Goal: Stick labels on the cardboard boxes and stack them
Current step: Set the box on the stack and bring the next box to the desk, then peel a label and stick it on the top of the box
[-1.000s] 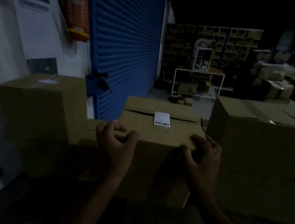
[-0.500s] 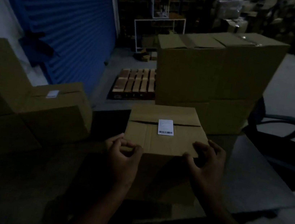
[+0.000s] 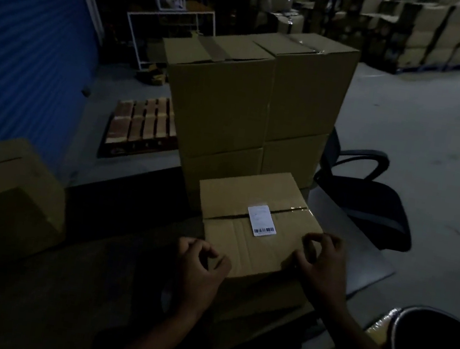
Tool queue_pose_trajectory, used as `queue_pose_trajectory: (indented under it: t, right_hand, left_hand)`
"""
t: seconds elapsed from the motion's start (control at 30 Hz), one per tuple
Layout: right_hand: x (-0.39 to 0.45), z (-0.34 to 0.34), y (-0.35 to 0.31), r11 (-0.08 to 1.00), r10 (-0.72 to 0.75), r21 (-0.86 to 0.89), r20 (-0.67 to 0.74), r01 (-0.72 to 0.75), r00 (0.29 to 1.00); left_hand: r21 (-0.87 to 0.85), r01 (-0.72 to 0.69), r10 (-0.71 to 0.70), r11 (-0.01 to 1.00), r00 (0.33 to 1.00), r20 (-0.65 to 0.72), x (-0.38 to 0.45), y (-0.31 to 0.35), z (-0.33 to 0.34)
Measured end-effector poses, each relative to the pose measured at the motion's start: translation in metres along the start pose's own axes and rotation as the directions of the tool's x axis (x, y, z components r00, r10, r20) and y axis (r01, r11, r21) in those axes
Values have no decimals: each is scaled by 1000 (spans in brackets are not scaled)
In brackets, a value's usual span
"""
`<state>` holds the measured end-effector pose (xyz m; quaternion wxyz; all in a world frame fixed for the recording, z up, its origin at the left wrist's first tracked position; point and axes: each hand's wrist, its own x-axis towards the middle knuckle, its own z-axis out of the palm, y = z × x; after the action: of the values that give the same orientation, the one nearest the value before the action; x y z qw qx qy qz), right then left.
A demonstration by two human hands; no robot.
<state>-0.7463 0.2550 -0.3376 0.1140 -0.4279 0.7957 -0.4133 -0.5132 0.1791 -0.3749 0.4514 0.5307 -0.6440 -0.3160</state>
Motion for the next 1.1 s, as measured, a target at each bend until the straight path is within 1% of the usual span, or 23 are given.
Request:
queue_pose_trajectory:
  t: [0.1, 0.17, 0.2, 0.27, 0.3, 0.37, 0.47, 0.53, 0.63, 0.77, 0.8, 0.87, 0.97, 1.03, 1.1]
  right_hand:
    - [18, 6, 1, 974, 12, -227, -21, -17, 1000]
    - [26, 12, -4, 934, -90, -353, -72, 59, 993]
    - [30, 15, -7, 918, -165, -377, -76, 125, 983]
    - [39, 22, -17, 905, -271, -343, -11, 251, 962]
    - [45, 27, -22, 908, -287, -305, 43, 286, 957]
    - [59, 39, -31, 901, -308, -281, 125, 332, 943]
    - [80, 56, -38, 894, -307, -300, 132, 333, 942]
    - [88, 64, -39, 886, -316, -315, 124, 340, 941]
    - [96, 71, -40, 857, -340, -358, 147, 370, 929]
    - [106, 72, -41, 798, -385, -392, 254, 458, 887]
    - [108, 72, -40, 793, -390, -392, 264, 467, 882]
    - [107, 71, -38, 806, -397, -374, 234, 459, 887]
    - [113, 73, -34, 820, -425, -318, 219, 476, 878]
    - [118, 74, -33, 814, -433, -307, 243, 492, 868]
    - [124, 75, -32, 778, -449, -332, 299, 533, 842]
  left_hand:
    - [48, -31, 28, 998, 996, 80, 20, -4, 5]
    - [83, -65, 55, 994, 992, 110, 41, -1, 9]
    - [127, -88, 72, 988, 990, 122, 52, 2, 12]
    - [254, -147, 106, 956, 980, 168, 71, 12, 19]
    - [295, -185, 131, 937, 972, 193, 81, 17, 22]
    - [321, -267, 197, 909, 952, 235, 102, 24, 30]
    - [371, -375, 258, 849, 909, 327, 134, 28, 46]
    - [391, -402, 249, 828, 888, 386, 144, 23, 56]
    - [408, -445, 293, 798, 876, 382, 139, 13, 60]
    - [373, -468, 336, 801, 867, 367, 137, 9, 58]
    - [367, -469, 334, 803, 866, 373, 137, 9, 58]
    - [353, -484, 341, 801, 853, 395, 137, 8, 57]
    - [329, -456, 330, 827, 867, 374, 135, 7, 57]
    - [308, -431, 319, 848, 880, 353, 136, 4, 57]
    - [301, -422, 317, 855, 885, 342, 137, 3, 57]
